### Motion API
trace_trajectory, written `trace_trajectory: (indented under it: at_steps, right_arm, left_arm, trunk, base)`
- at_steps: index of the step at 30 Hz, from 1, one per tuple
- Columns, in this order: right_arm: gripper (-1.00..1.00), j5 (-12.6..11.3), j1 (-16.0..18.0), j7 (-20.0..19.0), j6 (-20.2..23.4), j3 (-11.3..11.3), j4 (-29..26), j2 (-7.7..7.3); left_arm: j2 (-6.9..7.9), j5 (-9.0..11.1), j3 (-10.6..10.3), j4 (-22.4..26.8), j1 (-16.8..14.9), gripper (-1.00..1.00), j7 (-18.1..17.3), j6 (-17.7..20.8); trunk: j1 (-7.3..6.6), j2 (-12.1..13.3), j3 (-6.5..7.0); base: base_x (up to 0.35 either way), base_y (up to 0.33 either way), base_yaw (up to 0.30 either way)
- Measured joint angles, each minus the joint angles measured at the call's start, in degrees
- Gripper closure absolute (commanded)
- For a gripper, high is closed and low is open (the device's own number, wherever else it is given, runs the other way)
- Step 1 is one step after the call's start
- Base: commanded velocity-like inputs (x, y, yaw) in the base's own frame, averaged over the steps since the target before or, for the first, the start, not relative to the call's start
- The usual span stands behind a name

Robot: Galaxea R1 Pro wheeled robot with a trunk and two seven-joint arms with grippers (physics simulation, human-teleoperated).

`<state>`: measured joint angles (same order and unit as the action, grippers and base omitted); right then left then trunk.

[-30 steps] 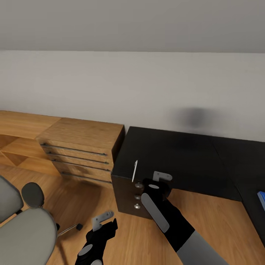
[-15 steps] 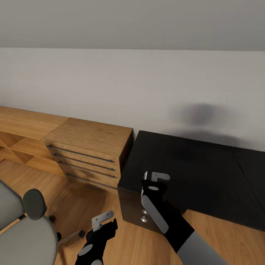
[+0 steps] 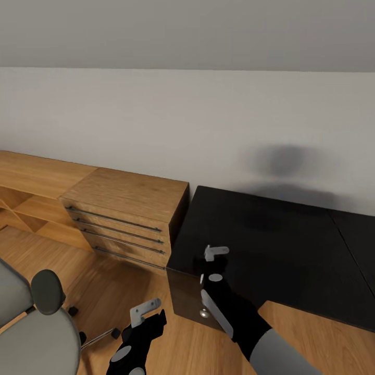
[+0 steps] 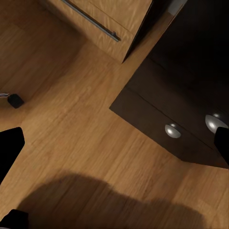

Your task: In the bedroom, organize the workspace by keeping the computer under the desk, ensuring the monitor is on the desk, placing the keyboard on the desk next to the monitor, placing the mouse on the desk next to the keyboard, moving the folder from the swivel chair onto the desk next to the mouse, stacking the notebook on top of the folder with the pen on top of the notebook, and positioning the swivel chair next to the desk.

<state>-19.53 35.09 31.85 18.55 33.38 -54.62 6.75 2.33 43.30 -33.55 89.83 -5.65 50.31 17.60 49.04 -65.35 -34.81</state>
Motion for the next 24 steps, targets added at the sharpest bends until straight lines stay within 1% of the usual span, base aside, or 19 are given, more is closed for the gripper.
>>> trace_trajectory:
  at_steps: [2, 6, 11, 12, 13, 14, 15, 18, 24]
  right_arm:
    - [-1.0, 0.9, 0.0, -0.6, -0.4, 0.0, 1.1, 0.18]
    - [-1.0, 2.0, 0.1, -1.4, -0.9, 0.0, 2.5, 0.8]
    - [-1.0, 2.4, 0.2, -1.6, -0.9, 0.0, 4.1, 1.77]
    - [-1.0, 2.6, 0.6, -1.6, -1.0, 0.0, 7.0, 2.95]
    - [-1.0, 2.8, 0.8, -1.5, -0.9, -0.1, 7.5, 3.25]
    - [-1.0, 2.6, 1.1, -1.5, -0.9, 0.0, 7.8, 3.25]
    - [-1.0, 2.5, 2.2, -1.6, -0.9, 0.0, 9.0, 3.25]
    - [-1.0, 2.3, 3.0, -1.6, -0.9, 0.0, 10.0, 3.25]
    - [-1.0, 2.2, 3.5, -1.6, -0.9, 0.0, 10.4, 3.25]
  left_arm:
    - [0.0, 0.0, 0.0, 0.0, 0.0, -1.0, 0.0, 0.0]
    - [0.0, 0.1, 0.0, 0.0, 0.0, -1.0, 0.0, 0.0]
    - [0.0, 0.1, -0.1, 0.0, 0.0, -1.0, 0.0, 0.0]
    - [0.0, 0.0, -0.1, 0.0, 0.0, -1.0, 0.0, 0.0]
    - [0.0, 0.0, -0.1, 0.0, 0.0, -1.0, 0.0, 0.0]
    - [0.0, 0.0, -0.1, 0.0, 0.0, -1.0, 0.0, 0.0]
    - [0.0, 0.0, -0.1, 0.0, 0.0, -1.0, 0.0, 0.0]
    - [0.0, 0.0, -0.1, 0.0, 0.0, -1.0, 0.0, 0.0]
    - [0.0, 0.0, -0.1, 0.0, 0.0, -1.0, 0.0, 0.0]
  trunk:
    - [0.0, 0.0, 0.0]
    - [0.0, 0.0, 0.0]
    - [0.0, 0.0, 0.0]
    - [-0.01, 0.0, 0.0]
    - [-0.01, 0.0, 0.01]
    - [-0.01, 0.0, 0.01]
    - [-0.01, 0.0, 0.01]
    - [-0.01, 0.0, 0.01]
    - [-0.01, 0.0, 0.0]
  base:
    - [0.001, 0.0, 0.0]
    - [0.0, 0.0, 0.0]
    - [0.0, 0.0, 0.0]
    - [0.0, 0.0, 0.0]
    - [0.0, 0.0, 0.0]
    - [0.0, 0.0, 0.0]
    - [0.0, 0.0, 0.0]
    - [0.0, 0.0, 0.0]
    - [0.0, 0.0, 0.0]
